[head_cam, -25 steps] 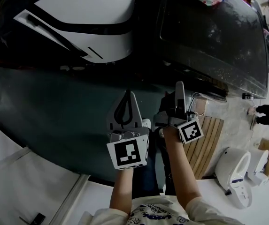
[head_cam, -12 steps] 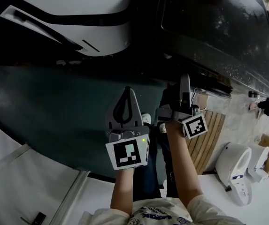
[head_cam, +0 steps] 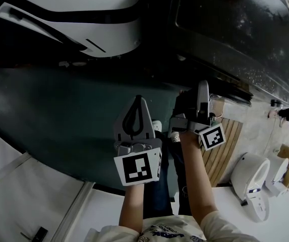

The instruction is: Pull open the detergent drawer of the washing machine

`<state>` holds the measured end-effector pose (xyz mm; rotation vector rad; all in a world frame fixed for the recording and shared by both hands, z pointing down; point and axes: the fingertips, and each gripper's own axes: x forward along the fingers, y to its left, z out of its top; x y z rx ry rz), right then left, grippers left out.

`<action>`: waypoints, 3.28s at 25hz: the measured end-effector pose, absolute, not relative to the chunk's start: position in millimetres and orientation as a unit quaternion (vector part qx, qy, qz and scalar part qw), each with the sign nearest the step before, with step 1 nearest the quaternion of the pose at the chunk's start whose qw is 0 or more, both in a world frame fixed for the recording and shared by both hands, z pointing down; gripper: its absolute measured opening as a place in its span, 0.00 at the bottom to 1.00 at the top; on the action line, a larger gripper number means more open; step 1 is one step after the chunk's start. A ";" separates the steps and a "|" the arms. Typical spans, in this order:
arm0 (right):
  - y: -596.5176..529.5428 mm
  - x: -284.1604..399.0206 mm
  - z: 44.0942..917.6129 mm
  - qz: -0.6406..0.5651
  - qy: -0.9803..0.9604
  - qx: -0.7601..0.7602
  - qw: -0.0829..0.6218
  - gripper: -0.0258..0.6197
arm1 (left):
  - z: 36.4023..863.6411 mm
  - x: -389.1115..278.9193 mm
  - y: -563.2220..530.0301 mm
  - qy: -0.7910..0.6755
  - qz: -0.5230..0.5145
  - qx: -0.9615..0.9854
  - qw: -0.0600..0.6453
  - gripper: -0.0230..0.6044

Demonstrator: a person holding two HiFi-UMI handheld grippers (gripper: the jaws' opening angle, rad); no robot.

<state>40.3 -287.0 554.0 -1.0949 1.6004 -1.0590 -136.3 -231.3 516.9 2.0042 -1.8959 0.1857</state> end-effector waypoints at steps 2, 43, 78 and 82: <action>-286.5 42.9 558.3 -0.432 0.644 -0.440 0.454 0.48 | 519.1 -134.5 -231.4 -0.674 0.064 0.711 0.189 0.06; -290.7 40.6 553.7 -0.409 0.692 -0.399 0.442 0.41 | 529.1 -114.9 -223.6 -0.662 0.069 0.720 0.196 0.06; -208.9 28.7 550.1 -0.416 0.694 -0.390 0.438 0.40 | 501.7 -112.8 -172.2 -0.660 0.069 0.726 0.180 0.06; -203.5 27.4 549.8 -0.417 0.695 -0.387 0.439 0.40 | 503.6 -114.1 -163.5 -0.664 0.069 0.722 0.183 0.06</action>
